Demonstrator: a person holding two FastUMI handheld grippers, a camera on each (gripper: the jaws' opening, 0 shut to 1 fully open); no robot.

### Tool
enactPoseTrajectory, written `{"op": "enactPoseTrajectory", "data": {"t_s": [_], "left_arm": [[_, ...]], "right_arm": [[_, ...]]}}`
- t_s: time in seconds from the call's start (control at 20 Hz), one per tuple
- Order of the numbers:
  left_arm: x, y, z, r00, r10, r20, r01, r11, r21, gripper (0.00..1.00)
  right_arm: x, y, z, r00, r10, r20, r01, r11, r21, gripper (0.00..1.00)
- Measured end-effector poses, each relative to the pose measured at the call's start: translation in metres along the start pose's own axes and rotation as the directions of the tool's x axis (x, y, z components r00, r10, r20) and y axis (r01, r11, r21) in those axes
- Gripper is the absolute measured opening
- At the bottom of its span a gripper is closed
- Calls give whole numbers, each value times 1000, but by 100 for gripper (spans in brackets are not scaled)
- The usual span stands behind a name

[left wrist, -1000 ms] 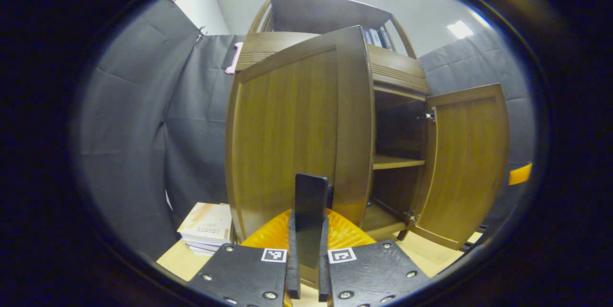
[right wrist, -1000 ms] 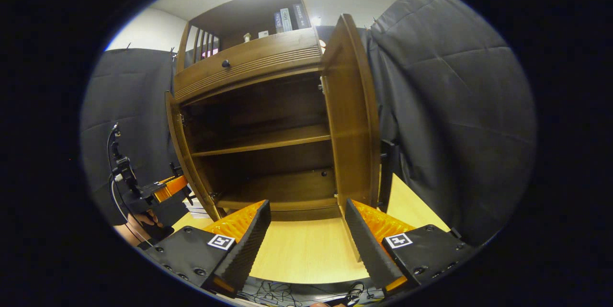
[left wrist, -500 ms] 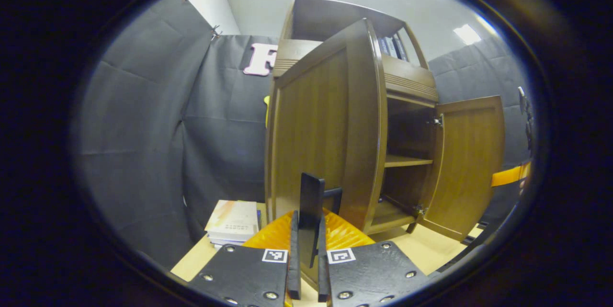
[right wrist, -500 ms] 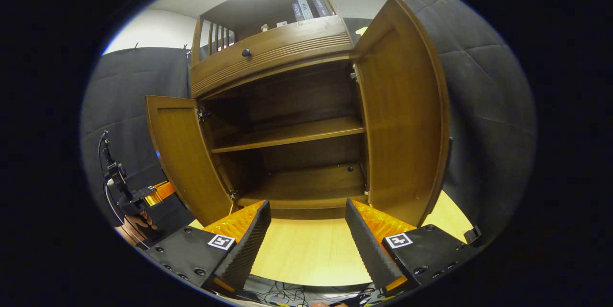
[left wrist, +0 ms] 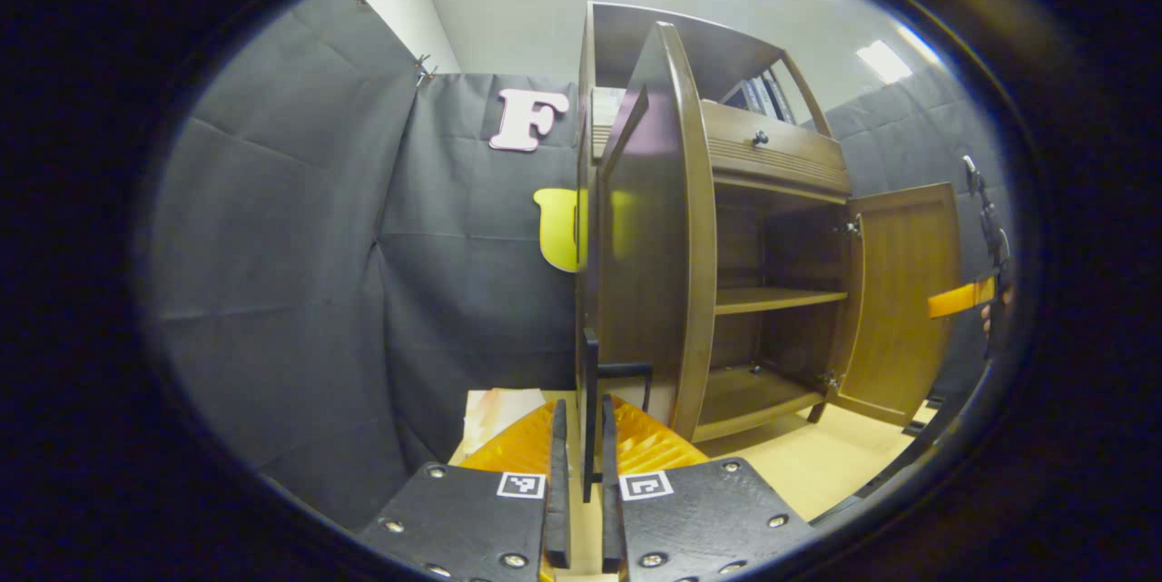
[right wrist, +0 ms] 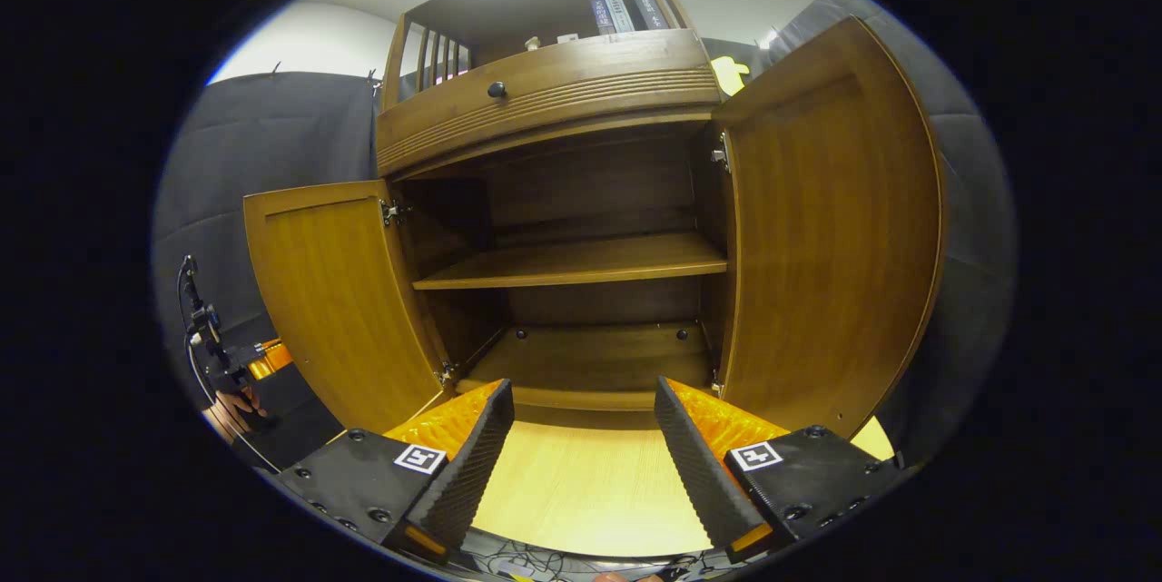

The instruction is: Open the right door of the double-door shoe cabinet with the right hand, and open the left door with the left hand.

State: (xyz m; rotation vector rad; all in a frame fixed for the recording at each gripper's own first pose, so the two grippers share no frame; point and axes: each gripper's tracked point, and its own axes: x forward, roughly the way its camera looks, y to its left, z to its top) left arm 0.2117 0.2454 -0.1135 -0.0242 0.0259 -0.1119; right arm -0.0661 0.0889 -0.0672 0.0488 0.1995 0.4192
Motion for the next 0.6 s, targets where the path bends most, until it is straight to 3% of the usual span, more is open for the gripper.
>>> {"op": "enactPoseTrajectory", "data": {"t_s": [0.2, 0.4, 0.6], "left_arm": [[1, 2, -4, 999, -44, -19, 42, 997, -69, 14], [-10, 2, 1, 1000, 19, -20, -20, 999, -27, 11], [-65, -20, 14, 996, 78, -37, -79, 997, -24, 11]], "right_arm": [[-1, 5, 3, 1000, -5, -19, 5, 999, -43, 98], [-4, -2, 12, 1000, -14, 17, 15, 999, -43, 92], [-17, -24, 30, 992, -79, 98, 84, 996, -42, 92]]}}
